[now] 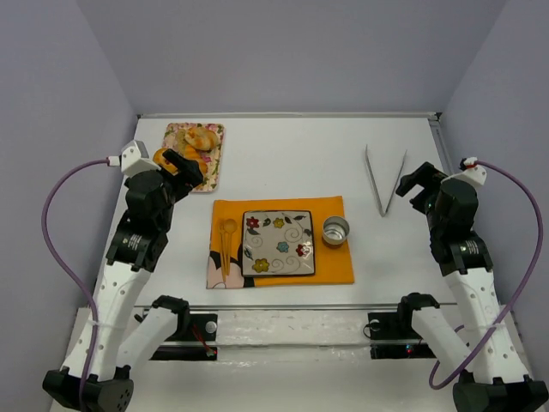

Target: Place the bread

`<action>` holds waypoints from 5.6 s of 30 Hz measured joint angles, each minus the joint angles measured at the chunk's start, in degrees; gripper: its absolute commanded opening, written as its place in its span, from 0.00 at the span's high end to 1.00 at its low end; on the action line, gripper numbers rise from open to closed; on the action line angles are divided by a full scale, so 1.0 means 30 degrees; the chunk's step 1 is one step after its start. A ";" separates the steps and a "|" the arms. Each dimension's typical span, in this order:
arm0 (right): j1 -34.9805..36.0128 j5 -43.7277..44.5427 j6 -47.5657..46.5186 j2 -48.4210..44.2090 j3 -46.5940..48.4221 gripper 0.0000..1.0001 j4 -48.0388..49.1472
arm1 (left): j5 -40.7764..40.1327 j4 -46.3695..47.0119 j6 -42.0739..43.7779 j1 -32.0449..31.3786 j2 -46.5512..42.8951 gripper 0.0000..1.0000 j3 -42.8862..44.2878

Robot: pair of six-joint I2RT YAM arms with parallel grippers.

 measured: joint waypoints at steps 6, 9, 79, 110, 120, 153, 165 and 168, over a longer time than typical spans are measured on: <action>0.0000 -0.0029 -0.0087 0.0823 0.0036 0.00 -0.0007 | 0.0488 0.0546 0.0036 0.0000 0.0444 0.01 -0.0408; 0.0000 0.0058 -0.0087 0.2346 0.0495 0.00 -0.0058 | 0.0721 0.0852 0.0080 0.0000 0.0692 0.01 -0.0627; -0.3869 -0.2098 0.0131 2.7620 1.5395 0.93 -0.2448 | 0.2222 0.2980 0.1319 0.0007 0.2637 0.01 -0.1311; 0.2164 -1.7908 0.5275 1.1052 0.5340 0.93 0.8539 | 1.6670 1.6429 0.1588 -0.8400 0.6062 0.01 -0.3002; 0.3388 -1.7886 0.7650 0.9107 0.4619 0.93 1.1358 | 1.7027 1.7529 0.1719 -1.0193 0.9777 0.01 -0.1042; 0.4634 -2.1478 0.9253 0.9457 0.2922 0.93 1.7194 | 1.9453 2.0677 0.0678 -1.0382 1.2400 0.19 0.1625; 0.4794 -2.2615 0.7905 0.9763 0.4299 0.93 1.6852 | 1.9336 2.0728 0.0619 -1.0302 1.2072 0.41 0.1581; 0.4801 -2.2884 0.8043 0.9945 0.4299 0.92 1.7398 | 1.9300 2.0691 0.0612 -1.0258 1.2072 0.47 0.1581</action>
